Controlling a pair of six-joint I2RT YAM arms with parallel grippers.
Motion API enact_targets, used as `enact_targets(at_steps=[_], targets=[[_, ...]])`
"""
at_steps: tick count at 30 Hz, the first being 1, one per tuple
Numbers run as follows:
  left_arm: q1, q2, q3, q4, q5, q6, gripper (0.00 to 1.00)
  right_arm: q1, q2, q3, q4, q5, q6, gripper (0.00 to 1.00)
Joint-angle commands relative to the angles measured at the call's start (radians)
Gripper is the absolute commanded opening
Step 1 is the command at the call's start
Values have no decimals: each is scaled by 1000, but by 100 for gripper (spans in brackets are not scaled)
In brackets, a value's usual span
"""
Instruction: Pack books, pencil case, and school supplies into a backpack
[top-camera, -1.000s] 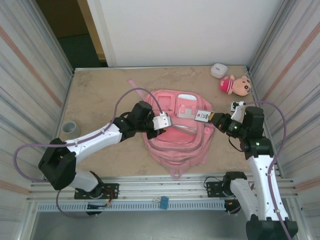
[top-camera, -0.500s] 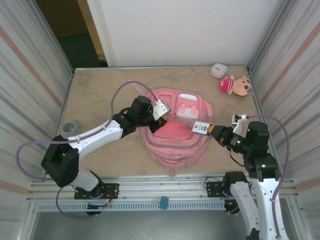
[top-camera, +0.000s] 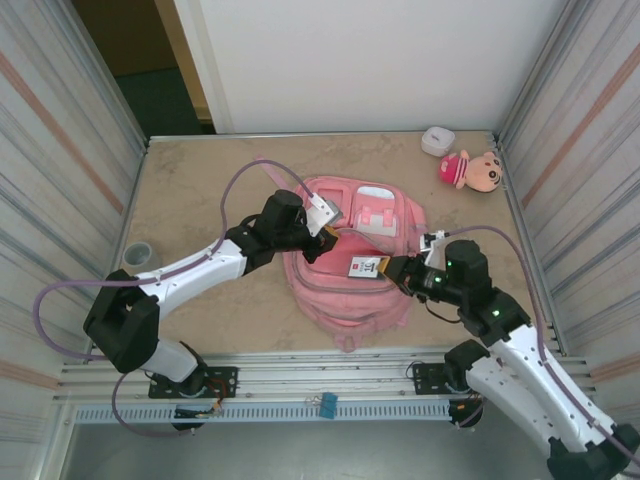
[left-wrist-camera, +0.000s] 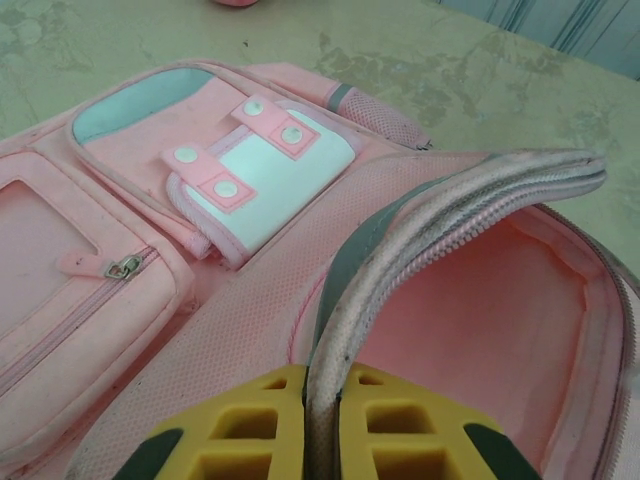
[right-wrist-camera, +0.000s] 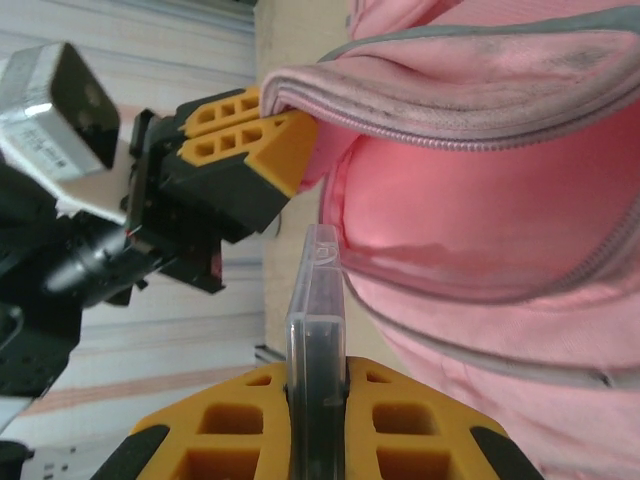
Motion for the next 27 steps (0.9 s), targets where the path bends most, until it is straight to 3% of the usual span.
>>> enact_targets(at_steps=[1, 7, 15, 23, 27], targets=[[4, -42, 36, 109, 31, -23, 1, 75, 25, -45, 220, 192, 119, 0], [-4, -62, 31, 115, 62, -18, 2, 185, 152, -47, 332, 326, 136, 0], [-25, -95, 13, 152, 112, -11, 2, 207, 335, -40, 456, 393, 181, 1], [-30, -129, -4, 166, 149, 1, 2, 197, 445, -15, 433, 438, 175, 3], [-30, -135, -5, 153, 130, 16, 3, 177, 478, 35, 316, 446, 130, 11]])
